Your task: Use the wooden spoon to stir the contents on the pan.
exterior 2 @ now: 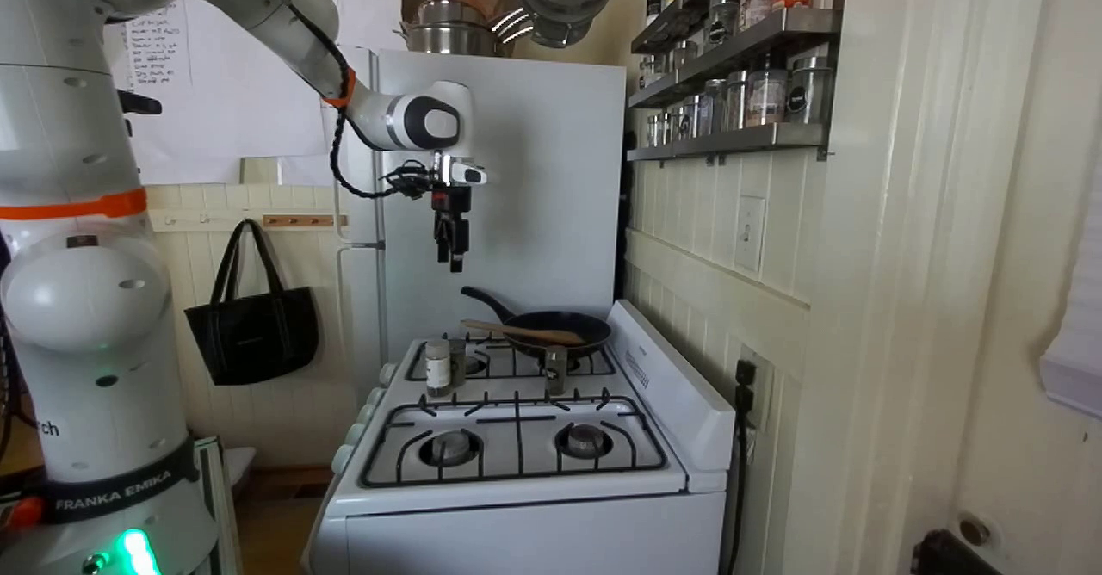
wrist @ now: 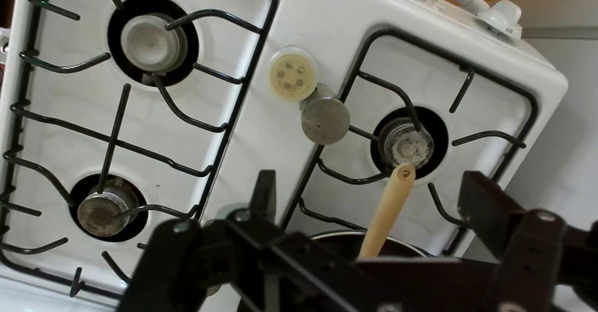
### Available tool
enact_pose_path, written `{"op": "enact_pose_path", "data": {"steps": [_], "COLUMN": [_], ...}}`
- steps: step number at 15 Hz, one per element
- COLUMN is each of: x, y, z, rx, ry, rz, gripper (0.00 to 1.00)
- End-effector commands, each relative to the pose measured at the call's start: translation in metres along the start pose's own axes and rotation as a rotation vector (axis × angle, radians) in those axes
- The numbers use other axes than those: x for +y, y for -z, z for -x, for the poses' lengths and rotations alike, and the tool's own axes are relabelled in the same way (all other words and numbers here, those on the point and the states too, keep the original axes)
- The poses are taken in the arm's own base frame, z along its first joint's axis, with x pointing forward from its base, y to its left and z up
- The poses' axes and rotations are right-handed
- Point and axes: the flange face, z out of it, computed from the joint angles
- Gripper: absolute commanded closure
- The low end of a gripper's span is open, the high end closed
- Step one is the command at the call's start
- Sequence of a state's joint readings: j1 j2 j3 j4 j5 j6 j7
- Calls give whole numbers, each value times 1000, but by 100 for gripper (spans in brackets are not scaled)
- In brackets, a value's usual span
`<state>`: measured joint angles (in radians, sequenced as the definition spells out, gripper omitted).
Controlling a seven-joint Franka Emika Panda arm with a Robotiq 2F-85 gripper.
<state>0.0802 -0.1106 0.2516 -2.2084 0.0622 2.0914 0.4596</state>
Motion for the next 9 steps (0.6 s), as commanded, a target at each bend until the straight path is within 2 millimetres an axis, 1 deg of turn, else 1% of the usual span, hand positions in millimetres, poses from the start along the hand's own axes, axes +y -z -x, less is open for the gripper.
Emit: {"op": "enact_pose_path", "data": {"steps": [1,6,9], "x": [-8,-43,-57], "y": [-10,-49,-70], "z": [-10,-39,-60], "rx": [-4,-17,3], "ry": [17,38,25], "rz": [-9,-38,-61], "gripper": [0,0,0]}}
